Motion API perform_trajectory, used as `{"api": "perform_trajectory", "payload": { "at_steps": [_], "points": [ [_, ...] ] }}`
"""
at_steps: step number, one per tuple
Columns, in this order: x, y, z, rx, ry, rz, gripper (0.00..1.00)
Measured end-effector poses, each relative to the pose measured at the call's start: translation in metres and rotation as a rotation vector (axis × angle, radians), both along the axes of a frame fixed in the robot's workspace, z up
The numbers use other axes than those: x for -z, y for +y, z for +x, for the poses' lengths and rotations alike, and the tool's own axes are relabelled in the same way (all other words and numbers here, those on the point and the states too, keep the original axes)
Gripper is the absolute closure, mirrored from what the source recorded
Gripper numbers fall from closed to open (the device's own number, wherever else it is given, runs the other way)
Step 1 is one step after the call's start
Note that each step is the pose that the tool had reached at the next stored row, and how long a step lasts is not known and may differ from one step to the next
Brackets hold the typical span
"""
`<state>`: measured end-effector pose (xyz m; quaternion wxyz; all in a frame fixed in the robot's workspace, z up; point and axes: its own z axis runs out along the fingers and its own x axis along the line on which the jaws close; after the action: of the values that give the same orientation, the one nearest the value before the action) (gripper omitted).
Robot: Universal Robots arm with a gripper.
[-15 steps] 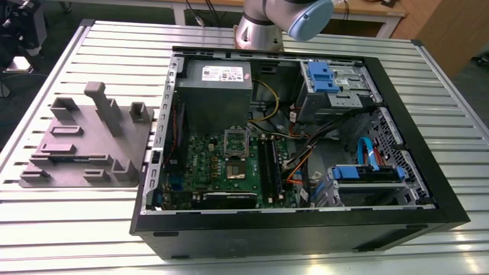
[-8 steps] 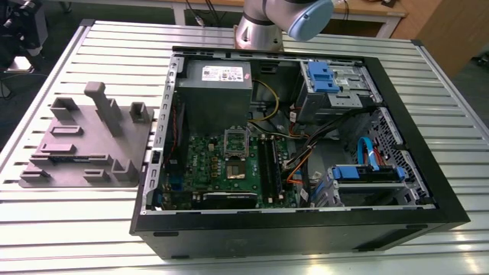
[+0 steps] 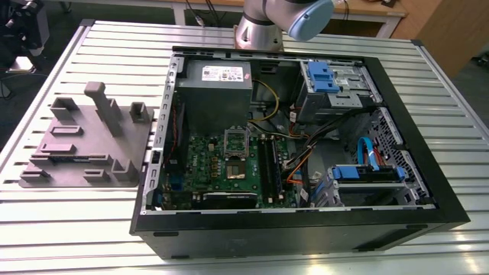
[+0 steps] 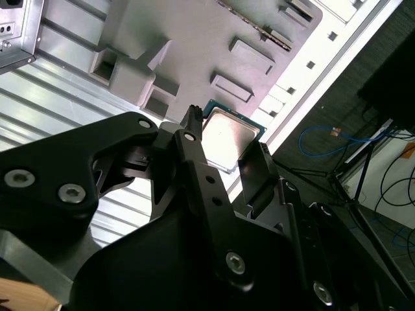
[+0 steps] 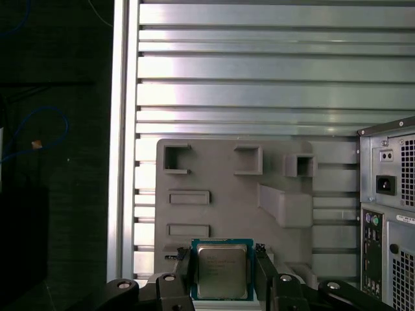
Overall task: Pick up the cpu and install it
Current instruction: 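Pick up the cpu and move it towards the insertion slot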
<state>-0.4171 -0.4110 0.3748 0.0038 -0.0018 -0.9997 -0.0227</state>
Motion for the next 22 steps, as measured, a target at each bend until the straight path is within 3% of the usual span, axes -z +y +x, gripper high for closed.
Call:
{"api": "perform_trajectory", "payload": {
  "at_steps": [9,11,22],
  "points": [
    [0.0000,0.0000,0.0018,0.000,0.0000,0.0000,0.53],
    [0.0000,0.0000,0.0090,0.000,0.0000,0.0000,0.53],
    [0.0000,0.0000,0.0108,0.000,0.0000,0.0000,0.53]
  ]
}}
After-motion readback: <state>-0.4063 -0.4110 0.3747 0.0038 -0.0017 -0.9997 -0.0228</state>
